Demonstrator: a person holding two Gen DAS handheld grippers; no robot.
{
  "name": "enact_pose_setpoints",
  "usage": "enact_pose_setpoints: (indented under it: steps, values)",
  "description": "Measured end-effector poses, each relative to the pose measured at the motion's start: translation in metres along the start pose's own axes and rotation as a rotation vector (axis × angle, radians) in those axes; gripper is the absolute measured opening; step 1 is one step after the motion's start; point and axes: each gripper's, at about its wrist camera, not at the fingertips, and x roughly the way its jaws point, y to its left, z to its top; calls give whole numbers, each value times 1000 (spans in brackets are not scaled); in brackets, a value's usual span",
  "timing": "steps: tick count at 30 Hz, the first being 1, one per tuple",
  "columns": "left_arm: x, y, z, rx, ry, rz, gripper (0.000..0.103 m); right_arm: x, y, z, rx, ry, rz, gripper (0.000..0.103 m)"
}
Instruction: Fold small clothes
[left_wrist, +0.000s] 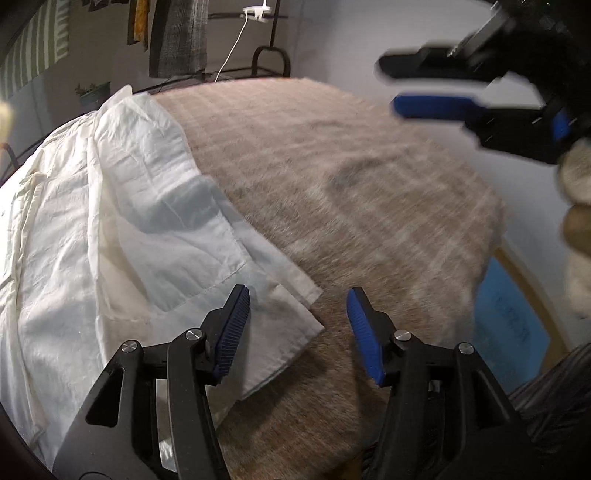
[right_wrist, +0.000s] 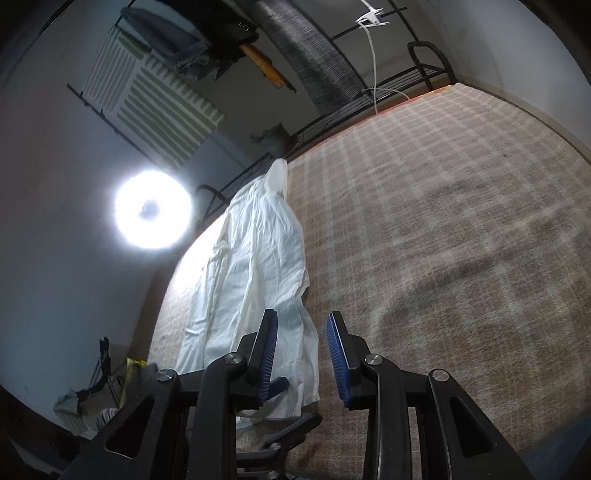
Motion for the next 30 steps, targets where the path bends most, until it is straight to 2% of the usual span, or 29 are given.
enact_pose_setpoints:
  steps: [1, 3, 4, 5, 8, 11, 14, 16, 18, 21, 25, 27, 30]
  values:
    - [4, -1, 0, 10, -4, 21, 53, -2, -2, 1, 9, -6, 5, 30]
    - [7, -3, 0, 29, -29, 70, 19, -4, -5, 2, 20, -15, 11, 30]
    - [7, -1, 1, 16, -30, 54, 10, -5, -6, 2, 24, -17, 11, 30]
    - [7, 7, 3, -24, -17, 15, 6, -4, -7, 2, 26, -17, 10, 30]
    - [-6, 34, 5, -170, -18, -93, 5, 1, -9, 5, 35, -8, 8, 30]
    - [-31, 61, 0, -319, -62, -188, 5, 11, -9, 10, 27, 10, 6, 31]
    - [-51, 78, -6, -390, -105, -206, 5, 28, -8, 21, 15, 23, -2, 41]
    - [-57, 85, -9, -427, -119, -217, 5, 43, -5, 32, 13, 31, 11, 44]
    - [-60, 89, -10, -446, -125, -223, 5, 66, -1, 46, 8, 48, 21, 54]
    - [-63, 88, -10, -454, -135, -235, 5, 108, 5, 67, 9, 78, 20, 60]
    - [-67, 86, -10, -439, -147, -241, 5, 171, 2, 83, 41, 155, 17, 61]
    - [-66, 85, -11, -436, -151, -241, 5, 203, -5, 86, 100, 193, 27, 61]
    - [-67, 87, -14, -430, -152, -231, 5, 230, -8, 89, 146, 212, 55, 55]
